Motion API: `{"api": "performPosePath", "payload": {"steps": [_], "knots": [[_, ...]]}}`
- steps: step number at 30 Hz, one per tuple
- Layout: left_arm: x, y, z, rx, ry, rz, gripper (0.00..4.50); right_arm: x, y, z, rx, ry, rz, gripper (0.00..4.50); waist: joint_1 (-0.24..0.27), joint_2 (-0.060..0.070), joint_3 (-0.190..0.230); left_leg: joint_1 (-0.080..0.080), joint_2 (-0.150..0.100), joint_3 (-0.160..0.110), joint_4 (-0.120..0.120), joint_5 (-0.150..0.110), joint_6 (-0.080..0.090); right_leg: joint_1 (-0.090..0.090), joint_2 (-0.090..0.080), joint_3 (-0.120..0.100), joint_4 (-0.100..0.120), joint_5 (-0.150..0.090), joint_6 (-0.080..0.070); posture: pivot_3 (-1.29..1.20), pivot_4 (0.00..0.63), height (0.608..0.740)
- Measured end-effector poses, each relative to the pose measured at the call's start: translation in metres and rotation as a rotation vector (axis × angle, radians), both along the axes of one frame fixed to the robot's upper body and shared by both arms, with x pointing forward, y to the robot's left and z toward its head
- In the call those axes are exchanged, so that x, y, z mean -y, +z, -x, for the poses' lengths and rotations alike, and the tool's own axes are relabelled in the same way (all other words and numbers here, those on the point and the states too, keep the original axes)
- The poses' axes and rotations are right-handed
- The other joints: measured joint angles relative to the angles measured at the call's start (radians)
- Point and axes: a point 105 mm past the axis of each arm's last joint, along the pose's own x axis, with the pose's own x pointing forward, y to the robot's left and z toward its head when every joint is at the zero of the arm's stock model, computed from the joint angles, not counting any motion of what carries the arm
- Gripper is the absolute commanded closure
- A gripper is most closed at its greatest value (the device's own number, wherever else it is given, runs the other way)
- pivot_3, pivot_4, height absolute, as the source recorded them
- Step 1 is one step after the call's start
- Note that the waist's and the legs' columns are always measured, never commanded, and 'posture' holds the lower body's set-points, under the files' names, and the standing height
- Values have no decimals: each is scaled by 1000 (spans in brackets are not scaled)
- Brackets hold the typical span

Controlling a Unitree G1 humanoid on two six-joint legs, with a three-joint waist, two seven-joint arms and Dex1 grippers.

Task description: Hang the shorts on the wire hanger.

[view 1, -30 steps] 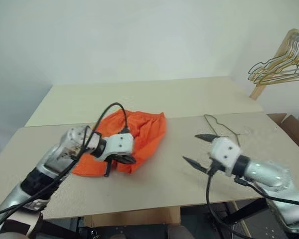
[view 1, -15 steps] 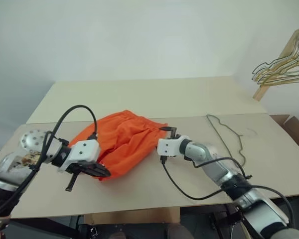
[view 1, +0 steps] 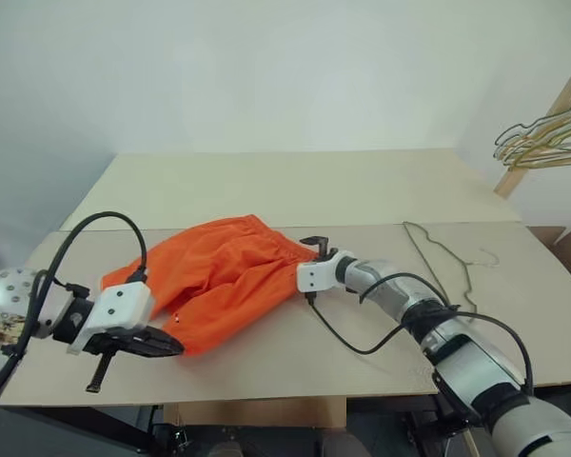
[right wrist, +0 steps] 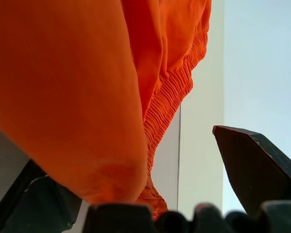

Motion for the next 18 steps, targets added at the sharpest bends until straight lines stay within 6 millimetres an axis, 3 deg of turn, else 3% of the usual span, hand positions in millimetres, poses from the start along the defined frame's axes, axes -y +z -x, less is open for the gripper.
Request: {"api": "performPosePath", "payload": {"steps": [4, 11, 18], "knots": [[4, 0, 2, 14, -6, -3, 4500, 6, -7, 3, -10, 18, 36, 2225, 9, 0, 0, 0, 0, 0, 0, 0, 0, 0, 0, 0, 0, 0, 0, 78, 17, 740], [5, 1, 0, 29, -4, -6, 4500, 37, -11, 9, -11, 8, 101, 4480, 25, 2, 1, 0, 0, 1, 0, 0, 0, 0, 0, 0, 0, 0, 0, 37, 17, 740], [7, -5, -11, 56, -48, -37, 4500, 66, 2, 27, 12, -68, 106, 4480, 34, 3, 2, -1, -1, 1, 0, 0, 0, 0, 0, 0, -1, 0, 0, -21, 21, 740]]}}
